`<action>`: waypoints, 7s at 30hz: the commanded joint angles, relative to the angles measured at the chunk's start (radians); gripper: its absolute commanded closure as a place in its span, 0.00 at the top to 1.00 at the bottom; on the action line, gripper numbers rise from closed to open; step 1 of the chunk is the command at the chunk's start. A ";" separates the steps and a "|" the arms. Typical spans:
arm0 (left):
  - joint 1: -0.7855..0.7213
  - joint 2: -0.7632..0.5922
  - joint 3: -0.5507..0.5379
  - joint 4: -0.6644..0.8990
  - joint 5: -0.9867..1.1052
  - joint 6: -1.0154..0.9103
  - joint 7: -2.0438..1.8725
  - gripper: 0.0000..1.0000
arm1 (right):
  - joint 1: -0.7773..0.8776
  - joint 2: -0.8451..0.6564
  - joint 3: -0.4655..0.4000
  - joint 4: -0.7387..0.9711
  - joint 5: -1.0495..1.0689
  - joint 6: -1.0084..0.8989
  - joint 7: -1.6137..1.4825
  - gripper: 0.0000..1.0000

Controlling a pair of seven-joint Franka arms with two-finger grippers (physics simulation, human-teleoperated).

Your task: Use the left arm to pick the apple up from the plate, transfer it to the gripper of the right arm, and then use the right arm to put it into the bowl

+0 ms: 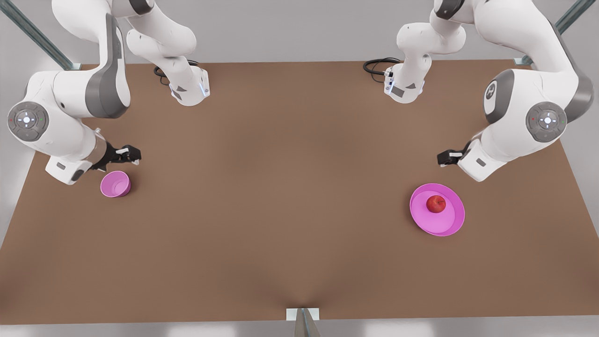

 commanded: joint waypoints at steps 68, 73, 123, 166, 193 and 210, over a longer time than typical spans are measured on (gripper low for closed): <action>0.082 0.297 0.117 -0.667 -0.047 1.076 0.156 0.88 | -0.010 0.045 -0.003 0.008 -0.024 0.009 -0.080 1.00; 0.082 0.297 0.117 -0.667 -0.053 1.072 0.151 0.83 | -0.010 0.048 -0.003 0.008 -0.024 0.010 -0.080 1.00; -0.038 0.768 -0.438 0.181 -1.024 0.601 0.438 0.75 | 0.025 0.699 0.311 0.122 0.990 0.451 -1.143 1.00; -0.062 0.771 -0.444 0.195 -1.047 0.726 0.429 0.77 | -0.016 0.821 0.548 0.154 1.272 0.667 -1.550 1.00; -0.073 0.769 -0.446 0.195 -1.049 0.742 0.427 0.93 | 0.017 0.864 0.606 0.191 1.291 0.745 -1.550 0.62; 0.180 0.536 -0.447 0.198 -0.296 0.256 0.079 1.00 | -0.427 0.553 0.597 -0.082 0.509 0.294 -1.352 0.62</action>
